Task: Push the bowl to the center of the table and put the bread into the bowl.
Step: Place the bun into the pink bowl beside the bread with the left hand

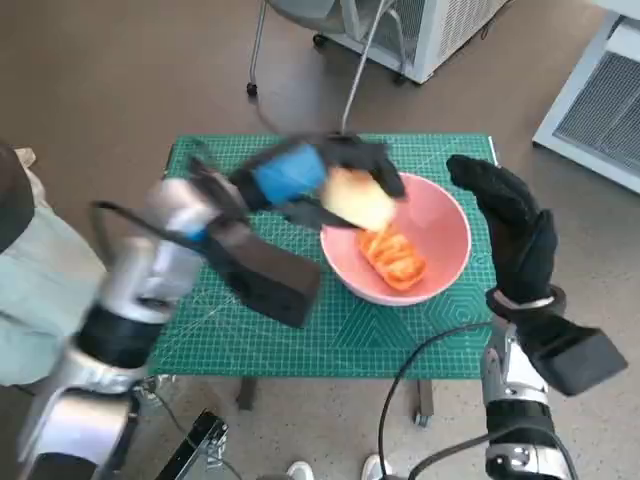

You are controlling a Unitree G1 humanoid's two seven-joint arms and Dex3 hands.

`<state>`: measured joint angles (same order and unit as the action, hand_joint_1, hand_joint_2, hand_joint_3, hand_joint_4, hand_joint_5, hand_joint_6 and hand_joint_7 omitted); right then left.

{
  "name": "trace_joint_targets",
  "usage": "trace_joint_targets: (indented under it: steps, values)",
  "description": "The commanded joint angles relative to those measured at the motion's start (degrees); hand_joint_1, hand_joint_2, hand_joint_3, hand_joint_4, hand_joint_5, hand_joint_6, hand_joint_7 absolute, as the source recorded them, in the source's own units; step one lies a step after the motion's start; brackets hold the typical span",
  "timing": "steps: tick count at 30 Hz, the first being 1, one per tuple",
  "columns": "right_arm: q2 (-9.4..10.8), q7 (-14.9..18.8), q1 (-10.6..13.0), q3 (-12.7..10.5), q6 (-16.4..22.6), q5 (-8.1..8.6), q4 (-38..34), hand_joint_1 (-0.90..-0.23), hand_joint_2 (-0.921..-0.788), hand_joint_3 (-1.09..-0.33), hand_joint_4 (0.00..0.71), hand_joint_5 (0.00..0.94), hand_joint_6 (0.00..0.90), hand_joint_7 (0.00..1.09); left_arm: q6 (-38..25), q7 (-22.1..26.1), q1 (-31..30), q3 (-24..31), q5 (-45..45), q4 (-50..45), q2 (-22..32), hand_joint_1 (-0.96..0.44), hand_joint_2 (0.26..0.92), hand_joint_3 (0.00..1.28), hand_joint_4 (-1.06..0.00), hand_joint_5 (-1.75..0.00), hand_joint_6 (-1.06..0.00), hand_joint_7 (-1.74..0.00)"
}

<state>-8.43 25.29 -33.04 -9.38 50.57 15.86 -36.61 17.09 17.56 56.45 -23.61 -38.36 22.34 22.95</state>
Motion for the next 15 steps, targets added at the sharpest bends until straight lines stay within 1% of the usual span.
trace_joint_targets:
  steps: [1, 2, 4, 5, 6, 7, 8, 9, 10, 11, 13, 15]
  values:
    - [-0.38, 0.82, 0.75, -0.79, 0.23, 0.89, -1.8, -0.565, -0.921, -0.704, 0.379, 0.005, 0.098, 0.7, 0.74, -1.81, 3.42, -2.77, -2.25, 5.89, -3.27, 0.0, 0.895, 0.07, -0.71, -1.14, -0.7, -1.11]
    - [-0.37, 0.86, 0.77, -0.95, 0.34, 1.04, -2.08, -0.568, -0.921, -0.703, 0.383, 0.007, 0.108, 0.69, 0.31, -1.53, 3.82, -3.48, -2.47, 7.73, -4.35, 0.0, 0.896, 0.07, -0.72, -1.12, -0.69, -1.13]
    - [-0.27, 0.91, 0.85, -1.15, 0.59, 1.17, -2.48, -0.575, -0.921, -0.693, 0.39, 0.009, 0.122, 0.69, -0.96, -0.49, 4.19, -4.23, -2.52, 10.26, -5.82, 0.0, 0.908, 0.07, -0.69, -1.14, -0.67, -1.15]
    - [-0.22, 0.93, 0.88, -1.21, 0.72, 1.2, -2.62, -0.577, -0.921, -0.69, 0.392, 0.01, 0.125, 0.69, -1.63, 0.09, 4.25, -4.37, -2.44, 11.02, -6.25, 0.0, 0.911, 0.1, -0.66, -1.19, -0.63, -1.18]
    - [-0.17, 0.96, 1.0, -1.28, 0.86, 1.26, -2.72, -0.579, -0.921, -0.686, 0.394, 0.011, 0.131, 0.68, -3.78, 2.25, 3.69, -4.69, -2.49, 11.0, -6.43, 0.0, 0.914, 0.15, -0.6, -1.26, -0.56, -1.23]
    - [-0.09, 0.96, 1.11, -1.3, 1.02, 1.28, -2.78, -0.582, -0.921, -0.68, 0.397, 0.01, 0.142, 0.67, -5.29, 3.79, 3.23, -4.91, -2.53, 10.89, -6.48, 0.0, 0.889, 0.15, -0.41, -0.92, -0.38, -0.96]
    - [-0.03, 0.91, 1.27, -1.33, 1.13, 1.28, -2.7, -0.583, -0.921, -0.676, 0.399, 0.009, 0.15, 0.66, -7.4, 6.15, 3.01, -5.44, -2.85, 10.7, -6.6, 0.01, 0.884, 0.13, -0.33, -0.61, -0.3, -0.7]
    - [0.0, 0.88, 1.38, -1.34, 1.21, 1.28, -2.64, -0.584, -0.921, -0.673, 0.4, 0.009, 0.155, 0.65, -8.89, 7.77, 2.9, -5.84, -3.07, 10.51, -6.68, 0.0, 0.881, 0.11, -0.21, -0.39, -0.22, -0.51]
    - [0.01, 0.81, 1.53, -1.38, 1.29, 1.25, -2.59, -0.584, -0.921, -0.672, 0.401, 0.009, 0.157, 0.65, -10.59, 9.88, 3.16, -6.4, -3.42, 10.22, -6.86, 0.0, 0.882, 0.1, -0.17, -0.31, -0.19, -0.43]
    - [0.0, 0.77, 1.62, -1.42, 1.35, 1.24, -2.57, -0.585, -0.921, -0.669, 0.401, 0.009, 0.16, 0.64, -11.85, 11.37, 3.34, -6.79, -3.65, 9.91, -6.98, -0.02, 0.882, 0.08, -0.11, -0.2, -0.15, -0.32]
    - [-0.09, 0.62, 1.78, -1.59, 1.34, 1.17, -2.54, -0.587, -0.921, -0.666, 0.403, 0.008, 0.164, 0.63, -14.04, 13.88, 3.84, -7.36, -3.97, 9.51, -7.38, -0.04, 0.879, 0.06, -0.06, -0.1, -0.12, -0.23]
    - [-0.09, 0.43, 1.9, -1.69, 1.25, 1.06, -2.39, -0.59, -0.921, -0.664, 0.403, 0.008, 0.165, 0.63, -15.18, 14.81, 3.53, -7.29, -3.94, 8.7, -7.38, -0.05, 0.875, 0.05, -0.03, -0.05, -0.11, -0.18]
